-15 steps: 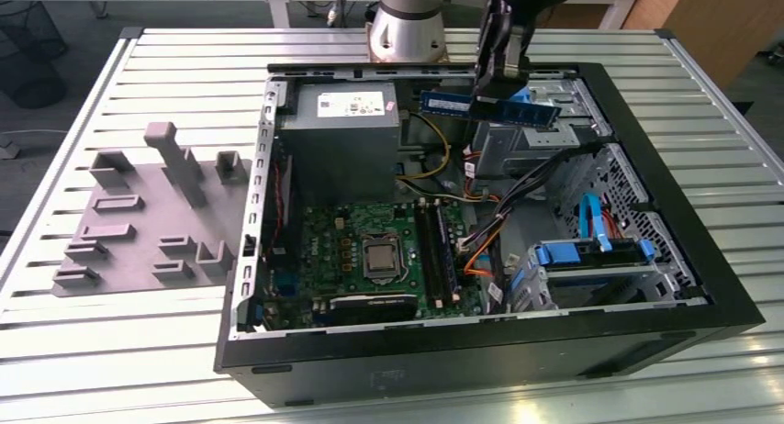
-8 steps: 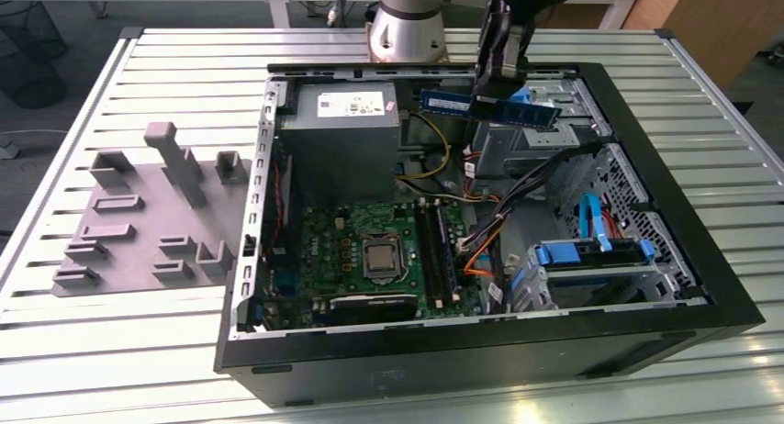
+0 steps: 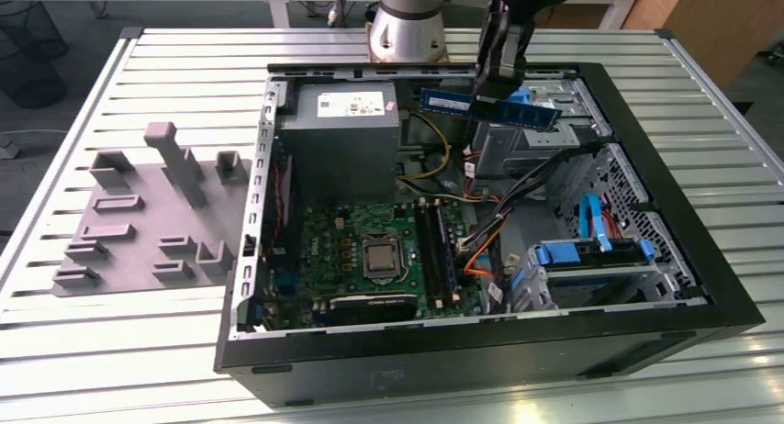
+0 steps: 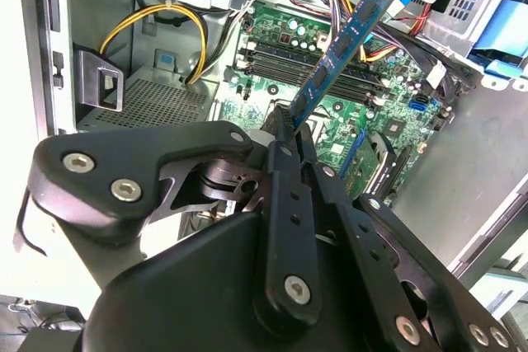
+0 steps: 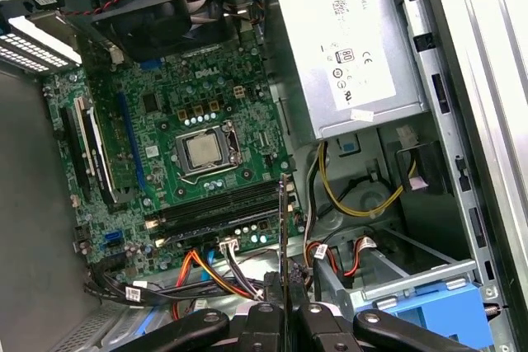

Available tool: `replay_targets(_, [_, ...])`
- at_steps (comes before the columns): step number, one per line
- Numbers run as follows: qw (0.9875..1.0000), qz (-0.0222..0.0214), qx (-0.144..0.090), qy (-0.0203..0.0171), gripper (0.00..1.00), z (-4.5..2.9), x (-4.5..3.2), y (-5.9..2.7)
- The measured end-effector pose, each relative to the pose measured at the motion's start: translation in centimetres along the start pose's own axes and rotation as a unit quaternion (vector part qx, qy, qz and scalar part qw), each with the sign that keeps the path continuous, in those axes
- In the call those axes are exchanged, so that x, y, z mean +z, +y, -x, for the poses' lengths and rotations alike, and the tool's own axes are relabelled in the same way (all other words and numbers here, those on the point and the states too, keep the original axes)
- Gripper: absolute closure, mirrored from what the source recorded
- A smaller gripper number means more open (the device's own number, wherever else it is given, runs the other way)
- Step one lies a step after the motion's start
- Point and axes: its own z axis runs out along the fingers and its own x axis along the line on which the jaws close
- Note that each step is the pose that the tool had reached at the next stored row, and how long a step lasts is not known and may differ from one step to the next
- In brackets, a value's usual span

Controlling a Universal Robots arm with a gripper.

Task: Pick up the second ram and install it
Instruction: 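Insert the second ram into the second slot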

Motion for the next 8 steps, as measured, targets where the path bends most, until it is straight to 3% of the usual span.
replay_targets(8, [1.0000,0.0000,0.000,0.0000,0.86,0.00,0.00,0.00])
